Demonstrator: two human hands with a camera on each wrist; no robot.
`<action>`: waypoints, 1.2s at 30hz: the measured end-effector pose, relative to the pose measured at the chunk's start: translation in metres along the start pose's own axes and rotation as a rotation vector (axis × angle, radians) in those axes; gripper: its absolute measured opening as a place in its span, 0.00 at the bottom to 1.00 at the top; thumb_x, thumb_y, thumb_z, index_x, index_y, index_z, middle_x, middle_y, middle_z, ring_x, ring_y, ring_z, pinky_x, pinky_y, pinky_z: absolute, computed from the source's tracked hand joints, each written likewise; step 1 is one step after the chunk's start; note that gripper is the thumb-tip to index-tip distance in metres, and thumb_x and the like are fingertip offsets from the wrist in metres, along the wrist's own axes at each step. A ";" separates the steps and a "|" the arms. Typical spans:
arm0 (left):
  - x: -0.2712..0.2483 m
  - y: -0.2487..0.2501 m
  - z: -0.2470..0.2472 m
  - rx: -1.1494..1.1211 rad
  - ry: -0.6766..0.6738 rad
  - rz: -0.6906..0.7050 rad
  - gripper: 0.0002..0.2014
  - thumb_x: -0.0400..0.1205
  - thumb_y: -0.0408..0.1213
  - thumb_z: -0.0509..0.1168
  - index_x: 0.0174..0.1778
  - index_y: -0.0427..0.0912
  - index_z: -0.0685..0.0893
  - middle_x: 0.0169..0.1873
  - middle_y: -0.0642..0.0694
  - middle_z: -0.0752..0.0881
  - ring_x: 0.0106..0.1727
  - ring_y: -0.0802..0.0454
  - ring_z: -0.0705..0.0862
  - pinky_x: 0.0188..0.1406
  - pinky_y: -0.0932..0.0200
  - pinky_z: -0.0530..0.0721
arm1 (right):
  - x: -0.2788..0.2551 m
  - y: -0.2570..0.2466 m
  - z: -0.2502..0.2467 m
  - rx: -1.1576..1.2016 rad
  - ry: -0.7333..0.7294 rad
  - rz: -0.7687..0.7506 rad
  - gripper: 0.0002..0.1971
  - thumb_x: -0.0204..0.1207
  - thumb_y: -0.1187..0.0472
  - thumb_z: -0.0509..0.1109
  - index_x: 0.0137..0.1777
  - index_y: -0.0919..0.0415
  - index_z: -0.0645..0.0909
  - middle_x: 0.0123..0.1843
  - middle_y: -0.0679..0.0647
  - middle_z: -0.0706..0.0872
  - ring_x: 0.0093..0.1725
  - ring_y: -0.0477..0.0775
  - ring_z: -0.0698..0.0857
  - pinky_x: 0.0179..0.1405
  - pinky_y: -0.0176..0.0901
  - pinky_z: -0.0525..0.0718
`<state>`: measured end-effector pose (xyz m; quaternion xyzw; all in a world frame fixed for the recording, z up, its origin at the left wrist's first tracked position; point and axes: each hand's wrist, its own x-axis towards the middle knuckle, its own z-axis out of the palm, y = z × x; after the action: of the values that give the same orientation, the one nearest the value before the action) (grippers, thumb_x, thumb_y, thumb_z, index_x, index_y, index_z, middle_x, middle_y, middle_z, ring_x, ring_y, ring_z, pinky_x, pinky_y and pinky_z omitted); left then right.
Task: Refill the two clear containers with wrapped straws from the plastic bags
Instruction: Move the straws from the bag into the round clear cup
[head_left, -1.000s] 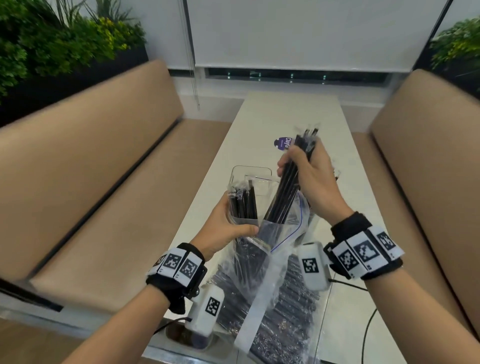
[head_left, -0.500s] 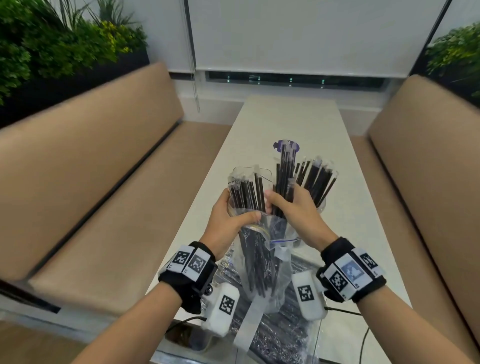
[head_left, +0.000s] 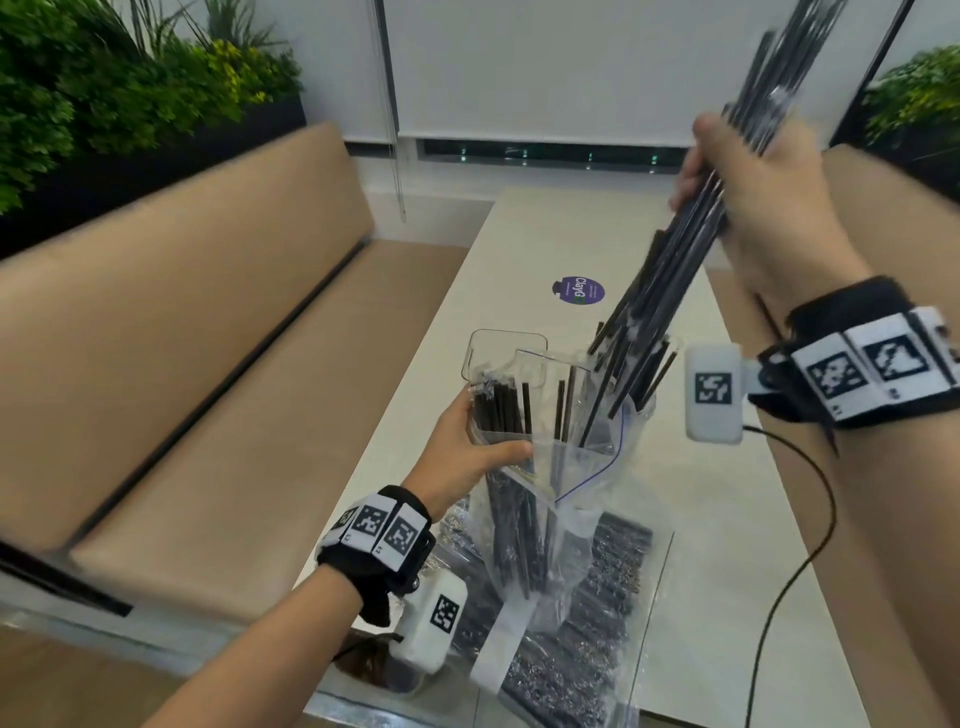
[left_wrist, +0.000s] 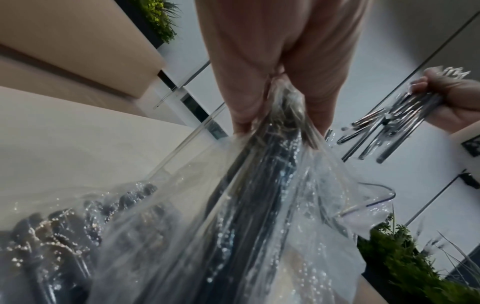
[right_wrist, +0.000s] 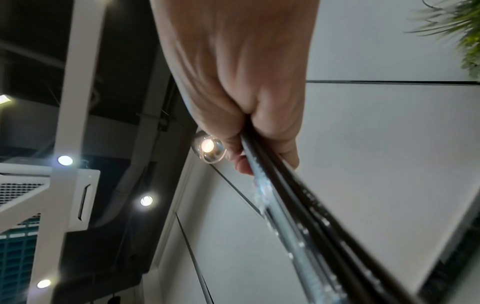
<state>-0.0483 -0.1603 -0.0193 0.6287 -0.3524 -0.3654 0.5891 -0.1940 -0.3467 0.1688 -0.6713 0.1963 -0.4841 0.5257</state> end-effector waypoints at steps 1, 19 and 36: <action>0.000 0.000 0.000 -0.005 0.008 -0.002 0.35 0.63 0.39 0.82 0.67 0.47 0.78 0.61 0.45 0.88 0.61 0.45 0.88 0.68 0.39 0.81 | 0.004 -0.006 -0.003 0.020 0.031 -0.009 0.05 0.85 0.61 0.64 0.54 0.61 0.72 0.35 0.48 0.79 0.32 0.44 0.81 0.42 0.41 0.87; 0.010 -0.011 -0.003 -0.137 0.022 -0.002 0.25 0.74 0.21 0.73 0.61 0.49 0.78 0.62 0.37 0.88 0.55 0.45 0.91 0.56 0.55 0.89 | 0.011 -0.025 0.000 -0.044 0.038 -0.054 0.03 0.86 0.60 0.63 0.50 0.56 0.71 0.34 0.49 0.81 0.32 0.46 0.84 0.44 0.46 0.90; 0.001 -0.025 -0.020 -0.183 0.077 -0.038 0.32 0.68 0.32 0.79 0.68 0.43 0.77 0.62 0.38 0.88 0.63 0.38 0.87 0.70 0.35 0.78 | -0.039 0.134 0.016 -0.241 0.289 0.107 0.07 0.79 0.62 0.70 0.51 0.59 0.74 0.39 0.54 0.89 0.32 0.44 0.89 0.39 0.38 0.88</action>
<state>-0.0304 -0.1499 -0.0434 0.5927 -0.2824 -0.3827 0.6500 -0.1654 -0.3585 0.0314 -0.6415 0.3617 -0.5199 0.4328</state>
